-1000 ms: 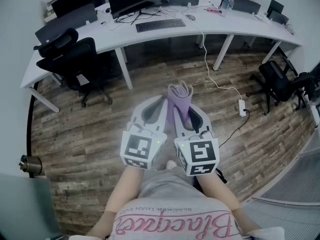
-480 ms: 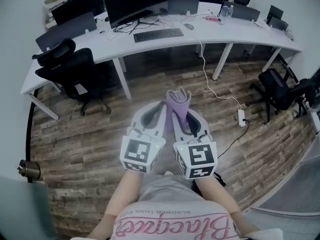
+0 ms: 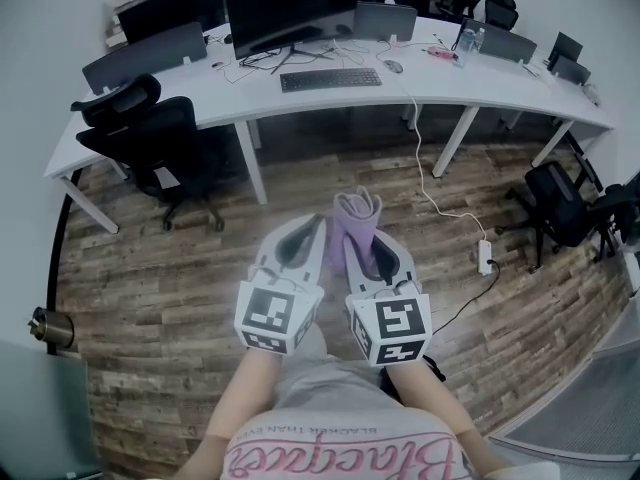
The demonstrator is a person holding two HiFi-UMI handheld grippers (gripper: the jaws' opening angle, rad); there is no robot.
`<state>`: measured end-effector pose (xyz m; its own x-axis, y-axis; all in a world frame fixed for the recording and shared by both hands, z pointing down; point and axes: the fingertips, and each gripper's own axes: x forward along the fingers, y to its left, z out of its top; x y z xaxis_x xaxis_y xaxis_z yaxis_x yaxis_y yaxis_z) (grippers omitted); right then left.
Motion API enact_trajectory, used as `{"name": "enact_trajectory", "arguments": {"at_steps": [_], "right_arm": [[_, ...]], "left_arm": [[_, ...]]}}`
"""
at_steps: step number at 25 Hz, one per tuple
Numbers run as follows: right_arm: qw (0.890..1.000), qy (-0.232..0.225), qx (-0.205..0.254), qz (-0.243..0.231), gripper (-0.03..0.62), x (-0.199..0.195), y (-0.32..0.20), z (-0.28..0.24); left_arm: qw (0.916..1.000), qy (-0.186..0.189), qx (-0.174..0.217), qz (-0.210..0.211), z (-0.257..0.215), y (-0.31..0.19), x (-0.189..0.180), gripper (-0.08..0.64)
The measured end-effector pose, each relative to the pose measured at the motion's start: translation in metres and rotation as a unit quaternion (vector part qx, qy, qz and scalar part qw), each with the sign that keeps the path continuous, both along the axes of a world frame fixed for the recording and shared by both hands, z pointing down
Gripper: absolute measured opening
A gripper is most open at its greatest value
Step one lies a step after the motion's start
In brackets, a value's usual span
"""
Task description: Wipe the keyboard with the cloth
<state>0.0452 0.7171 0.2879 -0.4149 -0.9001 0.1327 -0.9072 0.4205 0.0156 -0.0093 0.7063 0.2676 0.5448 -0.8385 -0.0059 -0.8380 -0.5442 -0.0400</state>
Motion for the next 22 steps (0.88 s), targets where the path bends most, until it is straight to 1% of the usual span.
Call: {"name": "enact_trajectory", "arguments": {"at_steps": [6, 9, 14, 22], "right_arm": [[1.0, 0.0, -0.002, 0.0, 0.091, -0.013, -0.043, 0.0], [1.0, 0.008, 0.002, -0.003, 0.091, -0.017, -0.065, -0.003], [1.0, 0.009, -0.002, -0.002, 0.091, -0.024, -0.111, -0.001], [1.0, 0.014, -0.001, -0.004, 0.091, -0.046, -0.185, -0.001]], "left_arm": [[1.0, 0.008, 0.0, 0.001, -0.003, -0.045, -0.014, 0.005], [0.9999, 0.016, -0.003, 0.001, -0.001, -0.068, -0.021, 0.005], [0.9998, 0.017, -0.006, 0.0, 0.0, -0.113, -0.032, 0.005], [0.9996, 0.028, 0.0, 0.008, -0.004, -0.186, -0.049, 0.005]]}}
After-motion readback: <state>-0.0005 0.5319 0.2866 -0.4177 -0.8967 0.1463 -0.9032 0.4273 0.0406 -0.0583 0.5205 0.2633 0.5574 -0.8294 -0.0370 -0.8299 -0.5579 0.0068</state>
